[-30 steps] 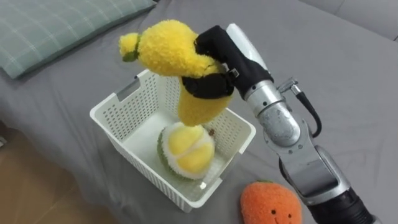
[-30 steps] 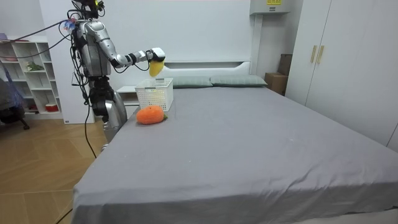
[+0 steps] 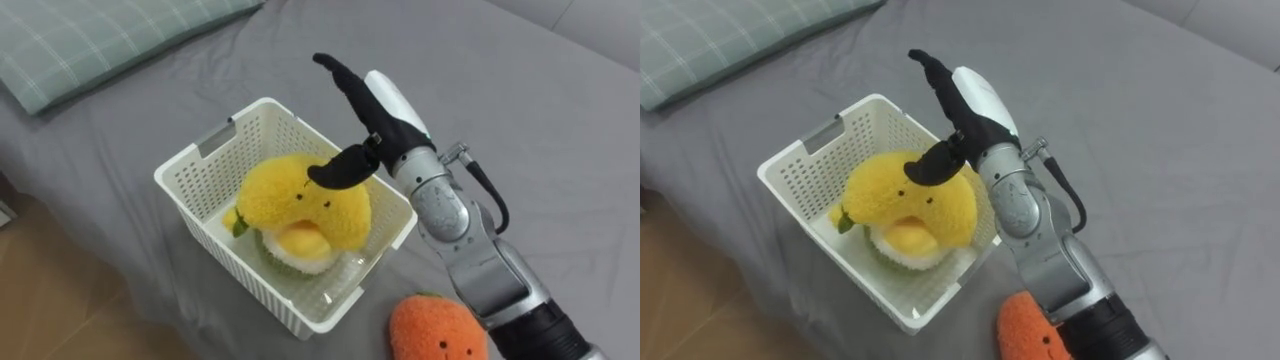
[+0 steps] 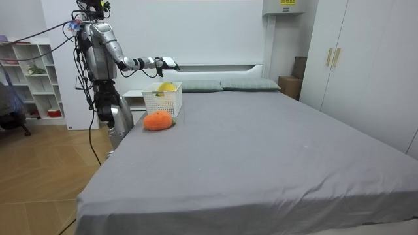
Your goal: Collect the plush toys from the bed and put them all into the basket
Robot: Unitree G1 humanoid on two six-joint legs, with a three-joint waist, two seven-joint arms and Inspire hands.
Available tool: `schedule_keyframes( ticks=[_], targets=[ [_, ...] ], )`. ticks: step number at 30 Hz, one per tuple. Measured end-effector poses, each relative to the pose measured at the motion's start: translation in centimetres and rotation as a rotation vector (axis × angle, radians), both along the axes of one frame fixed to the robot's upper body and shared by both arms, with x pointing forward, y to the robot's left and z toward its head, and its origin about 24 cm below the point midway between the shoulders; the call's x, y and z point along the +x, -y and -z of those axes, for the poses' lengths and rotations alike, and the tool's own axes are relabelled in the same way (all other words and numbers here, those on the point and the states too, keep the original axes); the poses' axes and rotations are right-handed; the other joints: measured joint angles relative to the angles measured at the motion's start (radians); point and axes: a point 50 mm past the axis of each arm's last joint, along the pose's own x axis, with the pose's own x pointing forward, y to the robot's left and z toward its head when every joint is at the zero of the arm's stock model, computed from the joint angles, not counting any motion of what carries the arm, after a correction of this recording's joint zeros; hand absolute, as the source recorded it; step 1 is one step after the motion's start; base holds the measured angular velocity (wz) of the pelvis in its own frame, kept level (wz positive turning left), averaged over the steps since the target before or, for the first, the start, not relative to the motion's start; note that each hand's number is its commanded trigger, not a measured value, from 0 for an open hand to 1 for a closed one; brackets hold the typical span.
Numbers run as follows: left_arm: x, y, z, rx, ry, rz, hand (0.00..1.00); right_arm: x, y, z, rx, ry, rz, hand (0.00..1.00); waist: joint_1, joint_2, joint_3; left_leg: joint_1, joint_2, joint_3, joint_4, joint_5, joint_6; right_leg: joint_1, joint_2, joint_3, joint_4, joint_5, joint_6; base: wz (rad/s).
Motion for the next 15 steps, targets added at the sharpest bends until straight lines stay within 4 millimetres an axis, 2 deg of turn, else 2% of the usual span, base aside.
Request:
schedule_keyframes(
  ticks=[15],
  targets=[
    [1.9,-0.1,-0.3,0.010,0.059,0.006,0.00,0.2,0.6,-0.5,0.021,0.043,0.045,0.00,-0.009,0.003,-0.0003,0.000,-0.002,0.002,0.002,0.001,0.002,0.000,-0.003,-0.003,0.001,-0.001,0.001,0.00]
  ],
)
